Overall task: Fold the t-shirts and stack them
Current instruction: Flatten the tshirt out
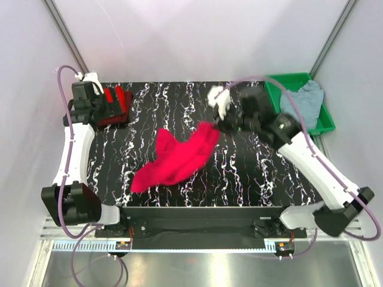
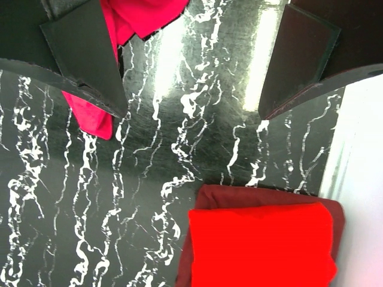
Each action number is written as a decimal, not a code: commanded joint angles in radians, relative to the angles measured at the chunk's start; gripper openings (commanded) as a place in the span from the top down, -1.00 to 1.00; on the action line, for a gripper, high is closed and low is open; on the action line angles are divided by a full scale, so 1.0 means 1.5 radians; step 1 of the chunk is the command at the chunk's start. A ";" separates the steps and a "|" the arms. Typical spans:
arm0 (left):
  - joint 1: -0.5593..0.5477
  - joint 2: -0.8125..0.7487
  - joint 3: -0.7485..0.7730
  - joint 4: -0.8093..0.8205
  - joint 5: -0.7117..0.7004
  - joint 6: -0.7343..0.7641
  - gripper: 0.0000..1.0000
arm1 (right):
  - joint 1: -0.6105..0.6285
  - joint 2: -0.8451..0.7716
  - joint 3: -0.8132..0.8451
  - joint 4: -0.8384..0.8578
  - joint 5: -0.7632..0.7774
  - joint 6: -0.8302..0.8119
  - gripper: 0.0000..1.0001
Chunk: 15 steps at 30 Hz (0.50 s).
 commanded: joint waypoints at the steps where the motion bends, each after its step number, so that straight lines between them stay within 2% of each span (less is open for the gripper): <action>1: 0.002 0.007 0.015 0.032 0.038 -0.017 -0.98 | -0.022 -0.035 -0.238 0.046 0.082 -0.078 1.00; 4: 0.002 0.011 0.014 0.032 0.044 -0.018 -0.98 | -0.048 -0.067 -0.378 0.134 0.121 -0.096 1.00; 7: 0.002 0.010 0.009 0.030 0.047 -0.017 -0.98 | -0.086 -0.056 -0.430 0.204 0.160 -0.083 1.00; 9: 0.001 0.009 0.003 0.029 0.050 -0.018 -0.98 | -0.148 -0.040 -0.424 0.248 0.169 -0.079 1.00; 12: 0.003 0.005 -0.004 0.031 0.057 -0.018 -0.98 | -0.225 0.025 -0.354 0.251 0.154 -0.055 1.00; 13: 0.002 0.005 -0.005 0.032 0.057 -0.016 -0.98 | -0.263 0.070 -0.300 0.246 0.152 -0.050 1.00; 15: 0.002 0.005 -0.007 0.033 0.054 -0.014 -0.98 | -0.276 0.118 -0.239 0.228 0.151 -0.046 1.00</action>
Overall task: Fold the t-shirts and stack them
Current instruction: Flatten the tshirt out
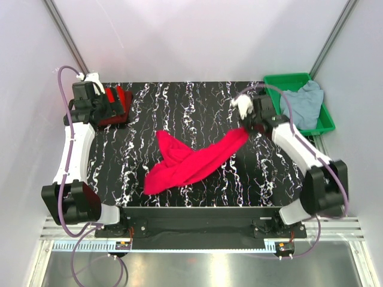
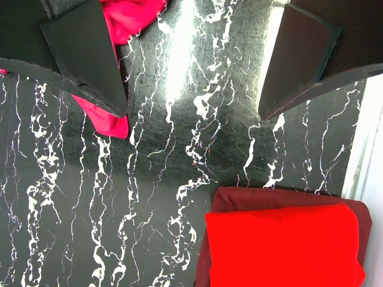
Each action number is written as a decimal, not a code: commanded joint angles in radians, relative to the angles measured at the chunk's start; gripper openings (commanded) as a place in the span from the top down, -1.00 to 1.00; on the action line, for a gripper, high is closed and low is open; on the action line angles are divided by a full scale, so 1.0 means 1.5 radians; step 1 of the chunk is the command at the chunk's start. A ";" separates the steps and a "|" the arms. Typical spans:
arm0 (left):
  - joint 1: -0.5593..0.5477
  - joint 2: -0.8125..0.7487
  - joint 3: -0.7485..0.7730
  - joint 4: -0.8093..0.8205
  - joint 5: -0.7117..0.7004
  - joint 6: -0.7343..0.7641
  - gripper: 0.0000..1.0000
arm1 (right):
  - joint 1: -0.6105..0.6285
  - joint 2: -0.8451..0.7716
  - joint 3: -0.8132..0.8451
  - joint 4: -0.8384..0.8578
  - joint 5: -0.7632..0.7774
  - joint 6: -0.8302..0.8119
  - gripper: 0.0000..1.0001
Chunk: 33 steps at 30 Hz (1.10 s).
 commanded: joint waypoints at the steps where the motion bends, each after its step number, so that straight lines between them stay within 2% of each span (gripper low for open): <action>1: 0.002 -0.005 -0.006 0.031 0.012 -0.001 -0.98 | -0.029 0.086 0.154 0.064 0.018 0.014 1.00; 3: 0.002 -0.008 -0.007 0.030 0.007 -0.003 -0.98 | -0.029 0.130 0.225 0.056 0.000 0.041 1.00; 4: 0.002 -0.015 -0.010 0.029 -0.004 -0.002 -0.98 | -0.028 0.178 0.312 0.030 -0.014 0.055 1.00; 6: 0.003 -0.031 -0.012 0.030 -0.036 0.001 -0.98 | -0.003 0.235 0.417 -0.009 -0.030 0.082 1.00; 7: 0.005 -0.037 -0.015 0.029 -0.044 0.003 -0.98 | 0.014 0.293 0.532 -0.060 -0.034 0.082 1.00; 9: 0.017 -0.052 -0.022 0.030 -0.047 0.002 -0.98 | 0.066 0.354 0.663 -0.118 -0.058 0.085 1.00; 10: 0.024 -0.057 -0.026 0.029 -0.045 -0.003 -0.98 | 0.082 0.417 0.806 -0.177 -0.065 0.092 1.00; 12: 0.043 -0.067 -0.035 0.030 -0.027 -0.011 -0.98 | 0.133 0.481 0.959 -0.241 -0.101 0.116 1.00; 13: 0.048 -0.070 -0.041 0.030 -0.022 -0.016 -0.98 | 0.150 0.527 1.081 -0.285 -0.116 0.125 1.00; 14: 0.055 -0.071 -0.042 0.030 -0.020 -0.018 -0.98 | 0.168 0.537 1.114 -0.296 -0.119 0.129 1.00; 16: 0.059 -0.073 -0.045 0.029 -0.014 -0.018 -0.98 | 0.202 0.499 1.055 -0.276 -0.128 0.141 1.00; 17: 0.059 -0.074 -0.046 0.028 -0.013 -0.017 -0.98 | 0.205 0.470 0.994 -0.251 -0.133 0.147 1.00; 18: 0.059 -0.075 -0.046 0.028 -0.010 -0.015 -0.98 | 0.206 0.439 0.874 -0.224 -0.135 0.145 1.00; 20: 0.060 -0.076 -0.045 0.028 -0.012 -0.011 -0.98 | 0.206 0.394 0.823 -0.218 -0.123 0.128 1.00; 24: 0.061 -0.075 -0.045 0.031 -0.021 -0.015 -0.98 | 0.213 0.349 0.836 -0.260 -0.217 0.129 1.00; 25: 0.062 -0.075 -0.048 0.034 -0.021 -0.017 -0.98 | 0.239 0.327 0.851 -0.260 -0.236 0.130 1.00; 30: 0.071 -0.068 -0.048 0.040 -0.014 -0.025 -0.98 | 0.326 0.309 0.993 -0.261 -0.251 0.120 1.00; 33: 0.071 -0.068 -0.045 0.037 -0.015 -0.024 -0.98 | 0.365 0.306 1.054 -0.224 -0.244 0.136 1.00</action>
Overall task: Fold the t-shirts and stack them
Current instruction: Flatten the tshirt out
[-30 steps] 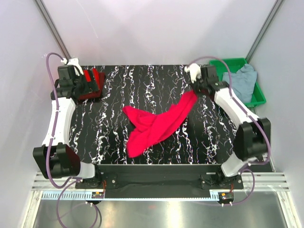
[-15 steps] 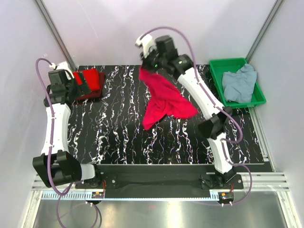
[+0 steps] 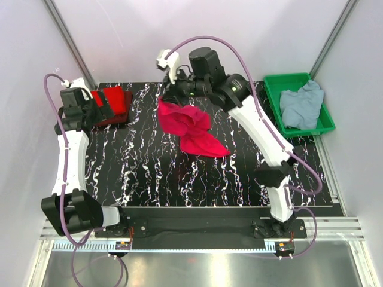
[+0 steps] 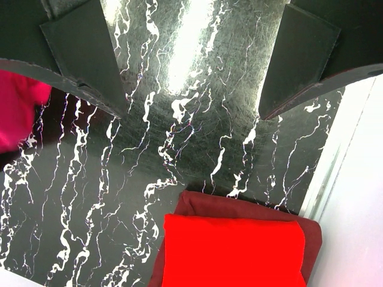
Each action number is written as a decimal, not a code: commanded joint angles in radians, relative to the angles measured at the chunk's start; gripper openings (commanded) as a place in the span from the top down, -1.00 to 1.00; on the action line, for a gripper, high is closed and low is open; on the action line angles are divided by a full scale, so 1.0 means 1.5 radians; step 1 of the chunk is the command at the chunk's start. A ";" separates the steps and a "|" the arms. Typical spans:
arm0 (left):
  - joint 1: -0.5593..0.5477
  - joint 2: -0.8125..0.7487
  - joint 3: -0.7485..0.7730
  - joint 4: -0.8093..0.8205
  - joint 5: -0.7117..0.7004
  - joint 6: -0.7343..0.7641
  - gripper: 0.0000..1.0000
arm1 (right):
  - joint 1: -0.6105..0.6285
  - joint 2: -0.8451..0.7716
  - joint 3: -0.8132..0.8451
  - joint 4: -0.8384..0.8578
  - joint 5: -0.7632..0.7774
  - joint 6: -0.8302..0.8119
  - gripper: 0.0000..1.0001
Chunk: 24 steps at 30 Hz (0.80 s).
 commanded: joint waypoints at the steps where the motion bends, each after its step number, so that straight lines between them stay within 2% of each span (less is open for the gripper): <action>1: 0.004 -0.012 -0.003 0.035 0.004 -0.007 -0.98 | 0.059 -0.085 0.099 0.071 -0.035 0.014 1.00; 7: 0.005 -0.014 -0.007 0.040 0.001 -0.007 -0.98 | 0.089 -0.131 0.096 0.200 0.013 0.056 1.00; 11: 0.006 -0.015 -0.011 0.037 0.001 -0.007 -0.98 | 0.064 -0.161 0.026 0.206 0.079 -0.022 1.00; 14: 0.006 -0.014 -0.011 0.036 0.006 -0.008 -0.98 | -0.022 -0.202 -0.115 0.212 0.074 -0.006 1.00; 15: 0.006 -0.012 -0.011 0.036 0.011 -0.009 -0.98 | -0.046 -0.224 -0.211 0.214 0.069 -0.003 1.00; 17: 0.006 -0.011 -0.011 0.035 0.019 -0.009 -0.98 | -0.101 -0.242 -0.317 0.225 0.077 -0.021 1.00; 18: 0.007 -0.009 -0.011 0.035 0.025 -0.010 -0.98 | -0.121 -0.256 -0.425 0.230 0.080 -0.028 1.00; 19: 0.007 -0.009 -0.012 0.036 0.029 -0.011 -0.98 | -0.138 -0.261 -0.479 0.249 0.080 -0.037 1.00; 21: 0.006 -0.007 -0.015 0.037 0.040 -0.013 -0.97 | -0.185 -0.257 -0.616 0.272 0.090 -0.059 1.00; 24: 0.006 -0.004 -0.017 0.035 0.054 -0.014 -0.98 | -0.261 -0.214 -0.721 0.282 0.101 -0.063 1.00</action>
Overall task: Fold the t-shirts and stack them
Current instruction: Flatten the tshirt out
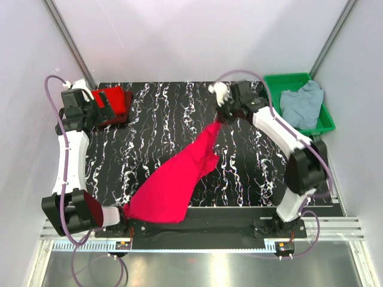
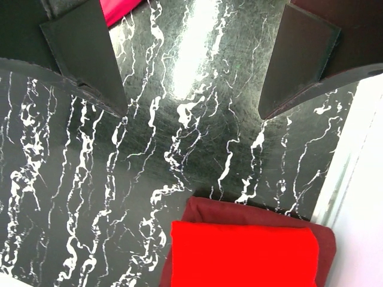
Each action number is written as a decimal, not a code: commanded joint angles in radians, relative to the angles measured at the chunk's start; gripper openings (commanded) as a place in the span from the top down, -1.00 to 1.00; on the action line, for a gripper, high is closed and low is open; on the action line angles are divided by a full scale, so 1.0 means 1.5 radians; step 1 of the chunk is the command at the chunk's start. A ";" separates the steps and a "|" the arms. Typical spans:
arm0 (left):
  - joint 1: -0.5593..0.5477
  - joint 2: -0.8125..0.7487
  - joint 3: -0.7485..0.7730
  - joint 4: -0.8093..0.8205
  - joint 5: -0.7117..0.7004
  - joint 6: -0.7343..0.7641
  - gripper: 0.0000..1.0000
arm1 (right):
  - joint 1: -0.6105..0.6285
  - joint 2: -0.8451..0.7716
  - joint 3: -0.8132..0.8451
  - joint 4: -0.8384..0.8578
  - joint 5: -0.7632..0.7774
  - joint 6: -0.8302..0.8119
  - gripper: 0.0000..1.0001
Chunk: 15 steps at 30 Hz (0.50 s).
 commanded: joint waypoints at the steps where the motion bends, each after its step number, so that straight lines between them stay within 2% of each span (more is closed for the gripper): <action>1: 0.004 -0.004 -0.007 0.036 0.034 -0.008 -0.98 | -0.077 0.031 -0.096 0.027 0.021 -0.028 1.00; 3: 0.004 -0.005 -0.008 0.032 0.043 -0.004 -0.98 | -0.130 0.049 -0.145 0.063 0.040 -0.025 1.00; 6: 0.004 -0.008 -0.015 0.032 0.049 0.004 -0.98 | -0.184 0.068 -0.159 0.081 0.061 -0.018 1.00; 11: 0.004 -0.009 -0.032 0.036 0.060 0.015 -0.98 | -0.215 0.095 -0.123 0.048 0.065 0.019 1.00; 15: 0.004 -0.015 -0.046 0.033 0.076 0.020 -0.98 | -0.218 0.115 -0.114 0.031 0.106 0.060 1.00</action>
